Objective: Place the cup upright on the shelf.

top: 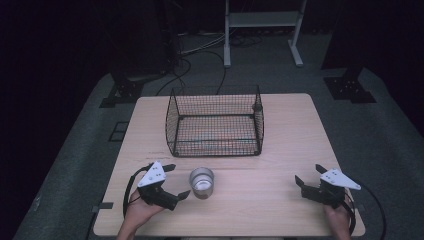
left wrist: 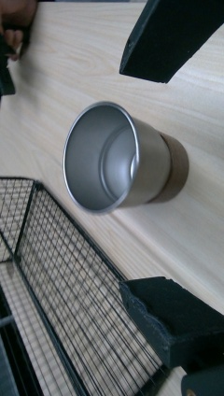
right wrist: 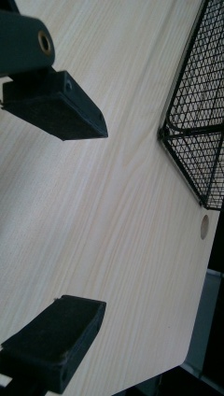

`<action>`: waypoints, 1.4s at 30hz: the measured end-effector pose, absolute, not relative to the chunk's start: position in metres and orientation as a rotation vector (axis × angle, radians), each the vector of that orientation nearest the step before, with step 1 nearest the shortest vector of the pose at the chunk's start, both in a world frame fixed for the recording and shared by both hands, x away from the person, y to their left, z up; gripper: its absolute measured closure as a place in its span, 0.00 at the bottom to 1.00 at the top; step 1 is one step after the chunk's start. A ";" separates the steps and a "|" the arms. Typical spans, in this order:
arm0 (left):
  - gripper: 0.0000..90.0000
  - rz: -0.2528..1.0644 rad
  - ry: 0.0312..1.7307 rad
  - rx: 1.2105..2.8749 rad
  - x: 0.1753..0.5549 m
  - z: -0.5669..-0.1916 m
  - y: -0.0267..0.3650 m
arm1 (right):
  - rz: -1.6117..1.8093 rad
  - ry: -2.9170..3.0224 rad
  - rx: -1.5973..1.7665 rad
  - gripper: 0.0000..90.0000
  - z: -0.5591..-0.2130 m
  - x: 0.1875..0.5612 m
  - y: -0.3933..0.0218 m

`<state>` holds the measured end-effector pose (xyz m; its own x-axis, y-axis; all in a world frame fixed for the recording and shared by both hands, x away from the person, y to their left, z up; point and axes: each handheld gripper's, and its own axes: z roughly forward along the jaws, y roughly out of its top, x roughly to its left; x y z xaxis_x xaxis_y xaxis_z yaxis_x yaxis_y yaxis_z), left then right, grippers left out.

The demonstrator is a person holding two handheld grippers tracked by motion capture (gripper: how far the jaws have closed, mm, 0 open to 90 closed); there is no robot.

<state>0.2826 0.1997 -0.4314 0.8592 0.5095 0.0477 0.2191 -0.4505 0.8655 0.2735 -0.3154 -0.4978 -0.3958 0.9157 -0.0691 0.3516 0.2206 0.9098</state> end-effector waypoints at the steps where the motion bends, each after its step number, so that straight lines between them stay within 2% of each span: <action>1: 0.00 0.371 0.518 2.054 0.283 -0.431 0.197 | 1.150 1.869 1.169 0.15 -0.498 0.273 -0.316; 10: 0.00 0.350 0.464 2.100 0.289 -0.428 0.177 | 1.151 1.876 1.164 0.15 -0.498 0.274 -0.315; 18: 0.00 0.292 0.461 2.162 0.298 -0.437 0.166 | 1.153 1.884 1.159 0.15 -0.498 0.274 -0.314; 35: 0.00 0.252 0.457 2.273 0.314 -0.451 0.145 | 1.151 1.891 1.142 0.15 -0.498 0.274 -0.313; 42: 0.06 0.247 0.448 2.298 0.316 -0.454 0.141 | 1.153 1.890 1.147 0.15 -0.498 0.274 -0.313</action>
